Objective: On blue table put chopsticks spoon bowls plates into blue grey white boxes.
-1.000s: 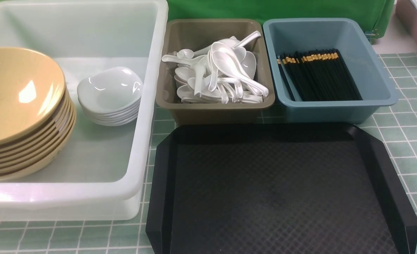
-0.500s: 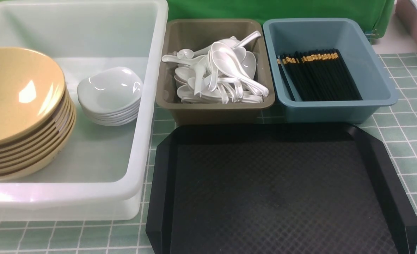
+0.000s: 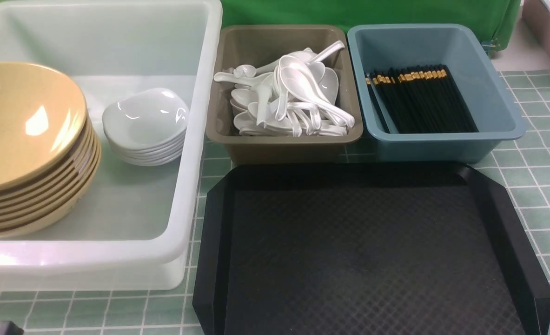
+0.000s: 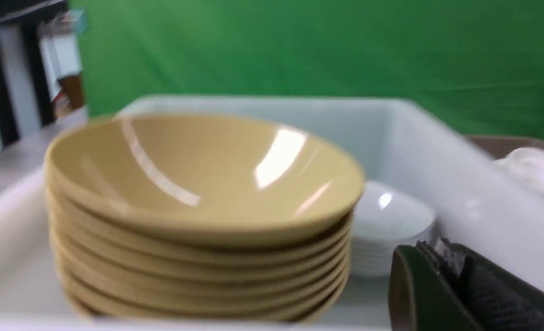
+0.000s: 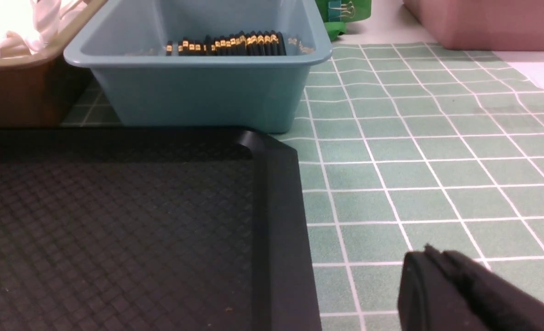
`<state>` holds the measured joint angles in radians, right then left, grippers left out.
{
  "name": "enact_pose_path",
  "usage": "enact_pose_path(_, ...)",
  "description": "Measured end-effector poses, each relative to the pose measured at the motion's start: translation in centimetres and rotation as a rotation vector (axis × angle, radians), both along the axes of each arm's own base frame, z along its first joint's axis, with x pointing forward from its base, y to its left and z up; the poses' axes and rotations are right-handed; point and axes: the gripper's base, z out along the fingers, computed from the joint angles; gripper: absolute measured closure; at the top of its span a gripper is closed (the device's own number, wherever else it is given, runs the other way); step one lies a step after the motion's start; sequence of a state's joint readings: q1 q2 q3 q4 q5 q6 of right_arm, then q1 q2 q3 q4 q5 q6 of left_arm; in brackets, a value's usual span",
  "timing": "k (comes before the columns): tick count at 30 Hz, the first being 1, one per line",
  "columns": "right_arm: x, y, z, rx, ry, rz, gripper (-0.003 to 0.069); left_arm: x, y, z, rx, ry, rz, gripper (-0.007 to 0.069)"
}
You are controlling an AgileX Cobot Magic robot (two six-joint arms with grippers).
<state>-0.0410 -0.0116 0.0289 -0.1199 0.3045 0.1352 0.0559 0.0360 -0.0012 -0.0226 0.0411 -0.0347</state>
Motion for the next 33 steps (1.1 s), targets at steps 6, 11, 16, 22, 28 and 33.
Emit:
enact_pose_path(6,0.0,0.0,0.0,0.0,0.0,0.0,0.0596,-0.3,0.1,-1.6,-0.035,0.083,0.025,0.0622)
enact_pose_path(11,0.0,0.0,0.0,0.0,0.001,0.0,0.0592,-0.5,0.1,-2.7,-0.043,0.205,0.019,0.0622)
enact_pose_path(16,0.0,0.0,0.0,0.0,0.001,0.0,0.0589,-0.5,0.0,-3.0,-0.044,0.242,0.018,0.0622)
enact_pose_path(22,0.0,0.0,0.0,0.0,0.001,0.0,0.0582,-0.5,0.0,-3.0,-0.044,0.242,0.018,0.0622)
enact_pose_path(28,0.0,0.0,0.0,0.0,0.001,0.0,0.058,-0.5,0.0,-3.0,-0.044,0.242,0.018,0.0622)
enact_pose_path(33,0.0,0.0,0.0,0.0,0.001,0.0,0.058,-0.5,0.0,-3.0,-0.044,0.242,0.018,0.0622)
